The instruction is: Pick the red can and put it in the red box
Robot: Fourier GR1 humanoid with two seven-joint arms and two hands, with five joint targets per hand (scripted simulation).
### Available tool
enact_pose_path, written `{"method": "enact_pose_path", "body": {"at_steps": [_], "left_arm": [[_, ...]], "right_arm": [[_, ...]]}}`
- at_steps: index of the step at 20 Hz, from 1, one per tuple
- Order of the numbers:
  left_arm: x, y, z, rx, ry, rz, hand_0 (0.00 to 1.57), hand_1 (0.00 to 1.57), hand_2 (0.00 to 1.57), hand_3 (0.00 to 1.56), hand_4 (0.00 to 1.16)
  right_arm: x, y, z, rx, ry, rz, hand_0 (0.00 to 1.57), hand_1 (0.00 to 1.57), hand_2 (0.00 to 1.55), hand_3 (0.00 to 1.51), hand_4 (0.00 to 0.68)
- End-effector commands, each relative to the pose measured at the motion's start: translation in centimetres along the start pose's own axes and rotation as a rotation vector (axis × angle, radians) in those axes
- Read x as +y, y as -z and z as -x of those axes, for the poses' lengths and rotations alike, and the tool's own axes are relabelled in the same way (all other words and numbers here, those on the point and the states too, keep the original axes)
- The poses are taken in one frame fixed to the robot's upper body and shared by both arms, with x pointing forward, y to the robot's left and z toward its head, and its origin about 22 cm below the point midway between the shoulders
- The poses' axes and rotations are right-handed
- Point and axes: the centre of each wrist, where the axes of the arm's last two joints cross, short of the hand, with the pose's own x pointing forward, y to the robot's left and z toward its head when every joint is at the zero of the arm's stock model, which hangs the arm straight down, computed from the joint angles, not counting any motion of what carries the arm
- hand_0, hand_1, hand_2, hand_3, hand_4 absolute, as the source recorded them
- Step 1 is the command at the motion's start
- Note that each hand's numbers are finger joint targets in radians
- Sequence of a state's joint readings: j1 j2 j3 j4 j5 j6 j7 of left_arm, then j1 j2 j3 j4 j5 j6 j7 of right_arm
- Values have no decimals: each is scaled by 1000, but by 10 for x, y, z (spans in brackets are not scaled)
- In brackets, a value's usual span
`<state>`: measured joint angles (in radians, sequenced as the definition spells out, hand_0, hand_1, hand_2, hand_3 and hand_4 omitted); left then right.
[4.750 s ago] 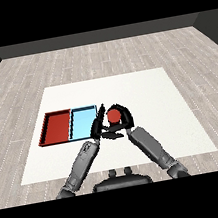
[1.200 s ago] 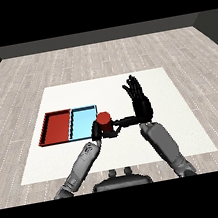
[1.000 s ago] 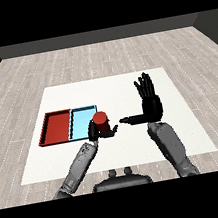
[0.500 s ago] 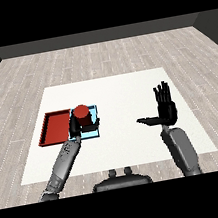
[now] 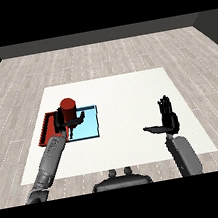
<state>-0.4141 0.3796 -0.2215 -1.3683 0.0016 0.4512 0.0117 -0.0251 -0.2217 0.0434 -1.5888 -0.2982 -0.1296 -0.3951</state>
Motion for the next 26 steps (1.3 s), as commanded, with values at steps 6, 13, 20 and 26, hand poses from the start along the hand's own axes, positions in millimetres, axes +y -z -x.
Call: {"method": "enact_pose_path", "body": {"at_steps": [6, 13, 20, 26], "left_arm": [[64, 40, 69, 259, 205, -101, 1571, 1571, 1551, 1461, 1100], [74, 20, 134, 432, 274, -156, 1571, 1571, 1571, 1490, 1064], [100, -5, 166, 675, 432, -159, 333, 333, 454, 328, 723], [67, 1, 164, 755, 295, -177, 1128, 1128, 1094, 0, 525]], "right_arm": [[1, 3, 17, 38, -19, 6, 0, 0, 0, 0, 0], [13, 9, 32, -29, -24, 7, 0, 0, 0, 0, 0], [0, -5, 21, -82, -72, -15, 0, 0, 0, 0, 0], [-7, -8, 20, -106, -72, -17, 0, 0, 0, 0, 0]]}}
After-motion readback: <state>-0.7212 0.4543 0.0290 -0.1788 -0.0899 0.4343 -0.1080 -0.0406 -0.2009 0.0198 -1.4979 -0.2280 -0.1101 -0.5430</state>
